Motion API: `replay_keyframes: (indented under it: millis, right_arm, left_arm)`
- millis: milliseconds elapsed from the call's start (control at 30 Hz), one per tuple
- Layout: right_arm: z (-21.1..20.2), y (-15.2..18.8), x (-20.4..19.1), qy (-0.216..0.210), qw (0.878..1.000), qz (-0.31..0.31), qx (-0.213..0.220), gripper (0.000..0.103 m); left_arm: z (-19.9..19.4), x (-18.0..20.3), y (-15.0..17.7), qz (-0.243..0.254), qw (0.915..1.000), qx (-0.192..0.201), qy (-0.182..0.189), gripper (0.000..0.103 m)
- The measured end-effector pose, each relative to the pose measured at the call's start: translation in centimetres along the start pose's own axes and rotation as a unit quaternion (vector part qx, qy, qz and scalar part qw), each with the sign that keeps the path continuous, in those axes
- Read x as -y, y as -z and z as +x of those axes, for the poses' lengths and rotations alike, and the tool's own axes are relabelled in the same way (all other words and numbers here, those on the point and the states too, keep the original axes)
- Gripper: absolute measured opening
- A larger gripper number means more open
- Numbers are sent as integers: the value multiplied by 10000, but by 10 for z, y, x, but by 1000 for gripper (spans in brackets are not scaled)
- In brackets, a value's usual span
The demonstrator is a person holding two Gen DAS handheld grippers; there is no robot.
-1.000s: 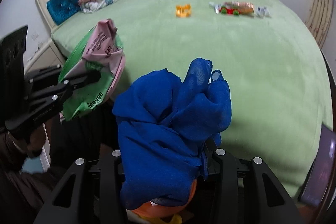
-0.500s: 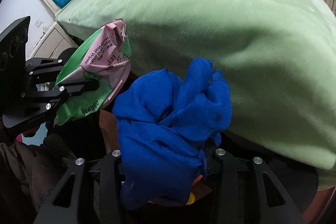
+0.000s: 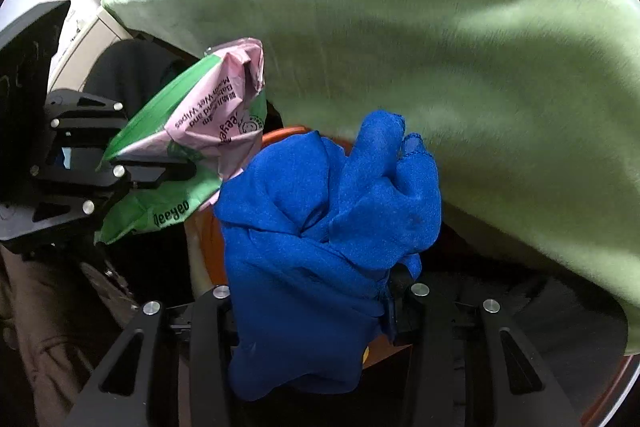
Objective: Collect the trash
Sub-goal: 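Lower the wrapper and blue glove into the orange bucket and release both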
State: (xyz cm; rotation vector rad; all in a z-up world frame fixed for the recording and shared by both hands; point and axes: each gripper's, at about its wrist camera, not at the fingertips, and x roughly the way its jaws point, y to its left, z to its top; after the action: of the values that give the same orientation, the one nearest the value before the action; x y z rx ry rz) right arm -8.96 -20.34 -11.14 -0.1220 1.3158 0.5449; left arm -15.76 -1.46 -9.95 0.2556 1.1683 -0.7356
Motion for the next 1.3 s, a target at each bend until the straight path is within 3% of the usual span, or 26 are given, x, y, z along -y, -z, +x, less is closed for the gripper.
replay_keyframes:
  millis: [400, 600, 633, 667, 700, 767, 900, 1133, 1300]
  right_arm:
    - [41, -8, -6, 40, 9990, -139, -430, 44]
    - [52, -5, -7, 33, 9975, -136, -693, 47]
    - [52, -7, -9, 38, 9975, -150, -685, 51]
    - [53, -11, -9, 34, 9976, -168, -668, 57]
    - [53, -12, -10, 64, 9978, -192, -628, 59]
    - [51, -14, -13, 67, 9981, -239, -564, 63]
    - [43, -18, -14, 40, 9985, -212, -494, 64]
    - [20, -7, -1, 118, 9991, -90, -395, 64]
    - [-4, -6, 5, 224, 9995, -133, -176, 64]
  left_arm:
    - [64, -2, -16, -99, 9939, -1037, -370, 7]
    - [69, -3, -15, -34, 9929, -1136, -341, 10]
    - [69, -5, -14, -60, 9930, -1137, -304, 11]
    - [67, -7, -15, -101, 9933, -1130, -233, 20]
    - [64, -9, -16, -140, 9935, -1118, -185, 40]
    - [57, -7, -16, -162, 9952, -935, -222, 62]
    - [43, -9, -19, -201, 9977, -640, -122, 70]
    - [31, -14, -19, -329, 9982, -491, -124, 70]
    - [2, -17, -24, -315, 9992, -94, -215, 70]
